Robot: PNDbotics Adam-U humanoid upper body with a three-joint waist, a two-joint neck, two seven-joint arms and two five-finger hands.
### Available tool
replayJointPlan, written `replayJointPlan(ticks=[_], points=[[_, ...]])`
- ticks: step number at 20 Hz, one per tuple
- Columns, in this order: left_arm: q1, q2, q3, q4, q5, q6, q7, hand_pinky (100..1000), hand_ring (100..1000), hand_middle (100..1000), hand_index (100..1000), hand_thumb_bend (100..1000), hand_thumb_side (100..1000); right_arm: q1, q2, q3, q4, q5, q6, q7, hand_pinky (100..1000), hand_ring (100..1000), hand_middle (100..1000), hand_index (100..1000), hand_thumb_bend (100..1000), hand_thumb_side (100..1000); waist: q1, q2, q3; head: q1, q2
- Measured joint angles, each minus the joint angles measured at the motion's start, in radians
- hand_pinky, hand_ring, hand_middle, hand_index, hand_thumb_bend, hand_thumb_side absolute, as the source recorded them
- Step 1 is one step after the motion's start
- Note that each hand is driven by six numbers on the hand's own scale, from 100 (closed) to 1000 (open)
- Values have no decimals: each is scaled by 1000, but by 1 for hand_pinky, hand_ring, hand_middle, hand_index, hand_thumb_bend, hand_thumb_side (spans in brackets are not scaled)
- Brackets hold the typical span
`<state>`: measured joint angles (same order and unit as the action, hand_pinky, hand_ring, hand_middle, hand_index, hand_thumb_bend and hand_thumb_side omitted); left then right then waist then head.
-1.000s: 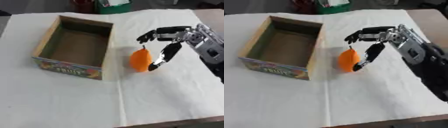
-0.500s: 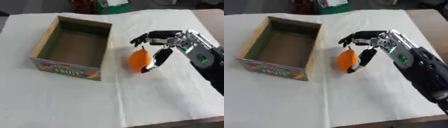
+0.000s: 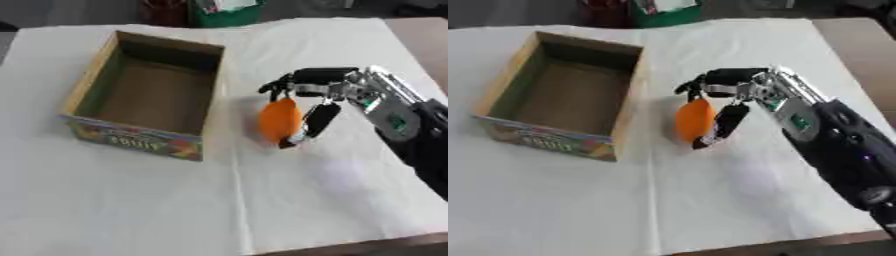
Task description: Pick up objects on the table and place them in the box.
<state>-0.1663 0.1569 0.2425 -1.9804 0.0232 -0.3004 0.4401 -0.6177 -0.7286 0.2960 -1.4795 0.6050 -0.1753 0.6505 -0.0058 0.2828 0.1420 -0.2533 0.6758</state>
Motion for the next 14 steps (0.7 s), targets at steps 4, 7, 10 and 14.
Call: replayJointPlan(ticks=[4,7,10,14], points=[[0,-4,0,0,2,0,0,446,577,638,662,100,780,3,2,6,5,15,-17,-16,843,825,699,979,100,360,-1,0,0,1,0],[0,-7,0,0,2,0,0,446,577,639,662,100,777,3,2,9,5,23,-31,-33,850,808,686,960,100,346,-2,0,0,3,0],[0,-7,0,0,2,0,0,446,577,639,662,100,773,7,2,13,-4,17,-34,-57,854,799,698,928,100,338,-2,0,0,4,0],[0,-7,0,0,2,1,-1,446,578,639,662,100,770,12,-3,16,-47,-13,-26,-101,846,781,690,850,100,347,-2,0,-4,4,0]])
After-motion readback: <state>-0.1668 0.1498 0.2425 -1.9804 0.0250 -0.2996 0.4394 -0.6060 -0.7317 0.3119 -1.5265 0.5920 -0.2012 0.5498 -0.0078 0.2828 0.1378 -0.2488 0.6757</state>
